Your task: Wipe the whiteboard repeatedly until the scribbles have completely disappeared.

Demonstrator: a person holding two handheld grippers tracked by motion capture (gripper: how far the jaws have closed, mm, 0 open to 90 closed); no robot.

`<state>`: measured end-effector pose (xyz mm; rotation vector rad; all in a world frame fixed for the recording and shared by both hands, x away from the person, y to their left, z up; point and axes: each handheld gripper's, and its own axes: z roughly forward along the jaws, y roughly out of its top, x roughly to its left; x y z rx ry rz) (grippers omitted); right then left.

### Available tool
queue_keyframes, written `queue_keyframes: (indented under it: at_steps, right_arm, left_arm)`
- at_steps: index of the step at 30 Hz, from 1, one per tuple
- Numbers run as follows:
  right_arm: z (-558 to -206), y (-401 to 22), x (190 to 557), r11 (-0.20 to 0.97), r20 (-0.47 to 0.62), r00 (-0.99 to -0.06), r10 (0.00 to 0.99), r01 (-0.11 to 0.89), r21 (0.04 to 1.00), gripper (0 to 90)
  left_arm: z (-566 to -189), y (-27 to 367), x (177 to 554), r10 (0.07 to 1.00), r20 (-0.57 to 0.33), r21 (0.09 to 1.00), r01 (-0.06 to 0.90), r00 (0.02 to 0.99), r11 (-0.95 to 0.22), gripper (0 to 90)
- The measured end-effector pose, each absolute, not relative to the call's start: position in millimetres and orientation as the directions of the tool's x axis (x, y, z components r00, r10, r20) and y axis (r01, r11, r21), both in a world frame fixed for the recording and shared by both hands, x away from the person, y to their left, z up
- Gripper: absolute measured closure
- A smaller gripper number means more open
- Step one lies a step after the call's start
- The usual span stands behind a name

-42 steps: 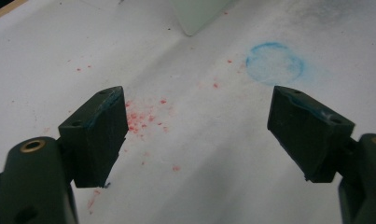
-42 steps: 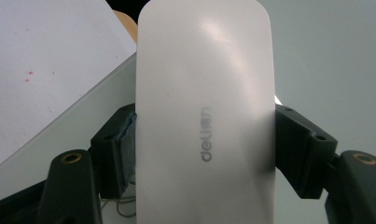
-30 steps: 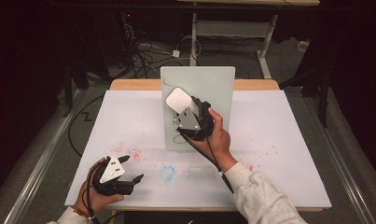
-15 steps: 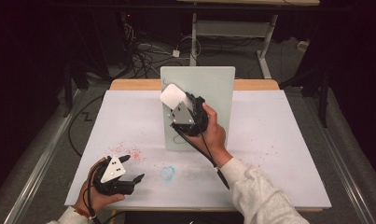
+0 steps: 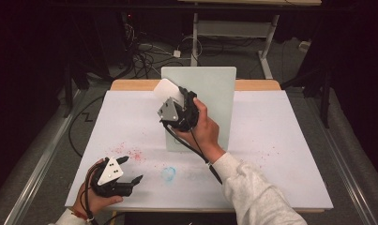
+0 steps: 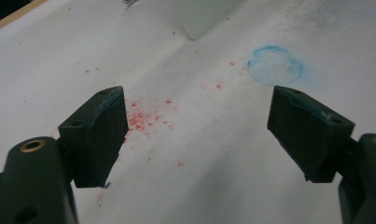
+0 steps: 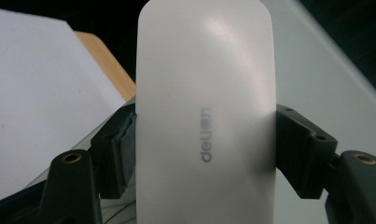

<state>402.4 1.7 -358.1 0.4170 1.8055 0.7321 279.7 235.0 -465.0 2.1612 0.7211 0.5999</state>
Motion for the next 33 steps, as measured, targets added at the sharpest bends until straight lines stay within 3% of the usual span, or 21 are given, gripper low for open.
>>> queue_keyframes:
  at_steps: [12, 23, 33]
  right_arm:
    - [-385.4, -9.8, 390.7, 0.769, -0.732, -0.359, 0.579, -0.056, 0.636, 30.7]
    - [-349.5, -9.2, 408.0, 0.736, -0.707, -0.329, 0.626, -0.051, 0.675, 30.6]
    - [-364.8, -8.4, 402.7, 0.754, -0.729, -0.313, 0.608, -0.059, 0.654, 30.7]
  left_arm:
    - [-466.6, 232.9, 280.7, 0.660, 0.170, 0.776, 0.313, 0.732, -0.548, 19.5]
    - [-467.1, 231.0, 281.9, 0.652, 0.167, 0.774, 0.311, 0.739, -0.552, 19.5]
    - [-466.4, 233.1, 280.1, 0.655, 0.168, 0.777, 0.310, 0.737, -0.548, 19.5]
